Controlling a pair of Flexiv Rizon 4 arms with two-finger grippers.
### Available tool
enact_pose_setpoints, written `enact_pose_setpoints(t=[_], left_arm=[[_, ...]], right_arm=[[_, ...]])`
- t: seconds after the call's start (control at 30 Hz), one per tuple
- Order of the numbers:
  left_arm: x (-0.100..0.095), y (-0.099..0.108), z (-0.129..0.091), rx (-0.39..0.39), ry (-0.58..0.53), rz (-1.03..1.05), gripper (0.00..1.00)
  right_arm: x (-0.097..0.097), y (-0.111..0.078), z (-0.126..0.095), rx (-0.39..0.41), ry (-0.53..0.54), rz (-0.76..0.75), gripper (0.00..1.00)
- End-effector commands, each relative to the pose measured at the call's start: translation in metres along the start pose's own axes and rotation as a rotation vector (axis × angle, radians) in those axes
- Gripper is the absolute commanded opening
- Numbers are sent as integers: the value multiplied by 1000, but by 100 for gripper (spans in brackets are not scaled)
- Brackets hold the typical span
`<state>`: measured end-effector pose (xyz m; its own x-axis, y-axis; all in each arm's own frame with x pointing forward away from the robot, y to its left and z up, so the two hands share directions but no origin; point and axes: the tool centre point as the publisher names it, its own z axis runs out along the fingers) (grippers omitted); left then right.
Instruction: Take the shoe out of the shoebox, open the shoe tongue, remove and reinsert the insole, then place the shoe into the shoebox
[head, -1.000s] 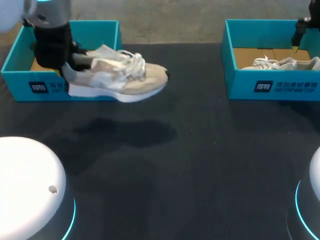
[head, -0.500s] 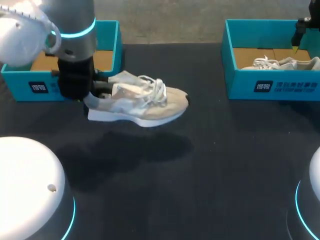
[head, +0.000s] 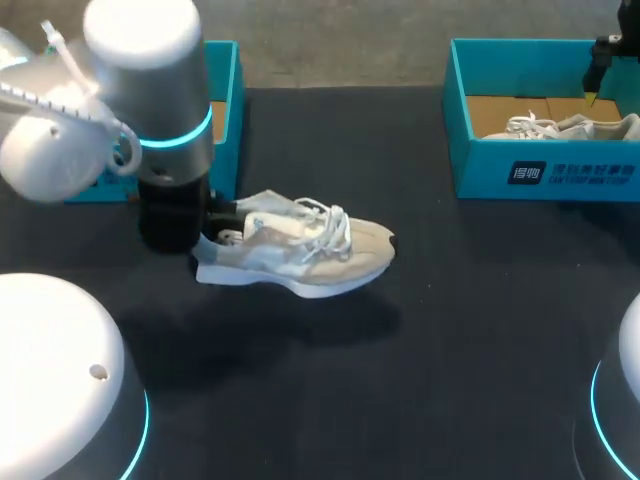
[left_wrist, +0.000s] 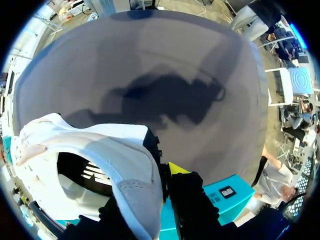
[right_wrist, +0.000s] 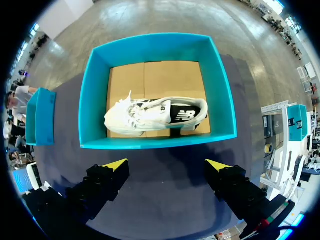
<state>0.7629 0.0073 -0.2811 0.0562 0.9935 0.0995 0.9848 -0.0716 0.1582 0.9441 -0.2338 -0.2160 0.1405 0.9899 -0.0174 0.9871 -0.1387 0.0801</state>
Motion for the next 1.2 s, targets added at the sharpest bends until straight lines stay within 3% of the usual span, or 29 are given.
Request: enact_pose_setpoints(t=[0.03,0.73,1.2], left_arm=[[-7,-8,12,-57,3,-7,0],[-45,-45,66,-9,-7,-12,0],[-61,-44,92,9,13,-31,0]], right_arm=[[0,0,0,0,-1,0,100],[0,0,0,0,-1,0,100],[0,0,0,0,-1,0,100]])
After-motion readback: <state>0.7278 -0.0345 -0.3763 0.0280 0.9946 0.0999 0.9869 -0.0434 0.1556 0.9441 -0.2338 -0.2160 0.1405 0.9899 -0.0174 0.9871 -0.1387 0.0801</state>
